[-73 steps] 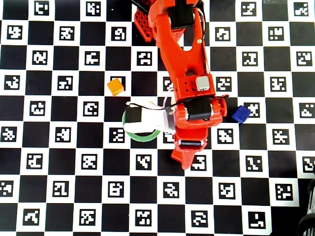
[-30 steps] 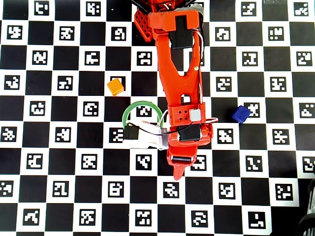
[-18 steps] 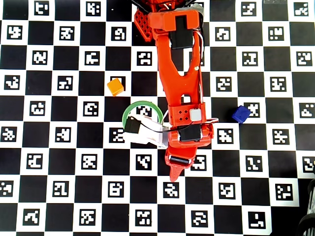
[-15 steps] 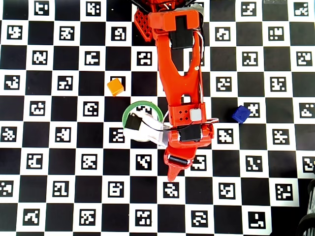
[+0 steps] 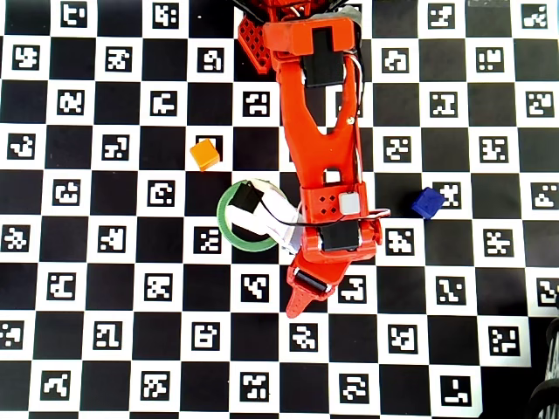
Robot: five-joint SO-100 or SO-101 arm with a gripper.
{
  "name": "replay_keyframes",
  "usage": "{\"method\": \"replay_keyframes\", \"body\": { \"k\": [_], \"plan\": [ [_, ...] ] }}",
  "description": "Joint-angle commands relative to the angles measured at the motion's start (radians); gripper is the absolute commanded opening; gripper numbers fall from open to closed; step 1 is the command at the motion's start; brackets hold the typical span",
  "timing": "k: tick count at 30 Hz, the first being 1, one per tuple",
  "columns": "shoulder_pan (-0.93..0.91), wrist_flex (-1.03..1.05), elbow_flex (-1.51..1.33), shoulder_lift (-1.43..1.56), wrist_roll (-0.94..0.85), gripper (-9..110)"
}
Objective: Grab the red cube then put it in the green circle then put the blue cube on top and finally the orange cube on top
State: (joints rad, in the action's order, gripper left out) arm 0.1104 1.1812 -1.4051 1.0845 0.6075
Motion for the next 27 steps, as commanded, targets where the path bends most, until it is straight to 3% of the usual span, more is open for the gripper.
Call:
{"method": "replay_keyframes", "body": {
  "k": [1,8,19,27],
  "plan": [
    [0.014,-0.026,0.083,0.037,-0.002,47],
    [0.006,-0.043,0.072,0.035,-0.012,39],
    [-0.002,-0.046,0.067,0.032,-0.029,16],
    [-0.006,-0.054,0.061,0.034,-0.063,12]
  ]
}}
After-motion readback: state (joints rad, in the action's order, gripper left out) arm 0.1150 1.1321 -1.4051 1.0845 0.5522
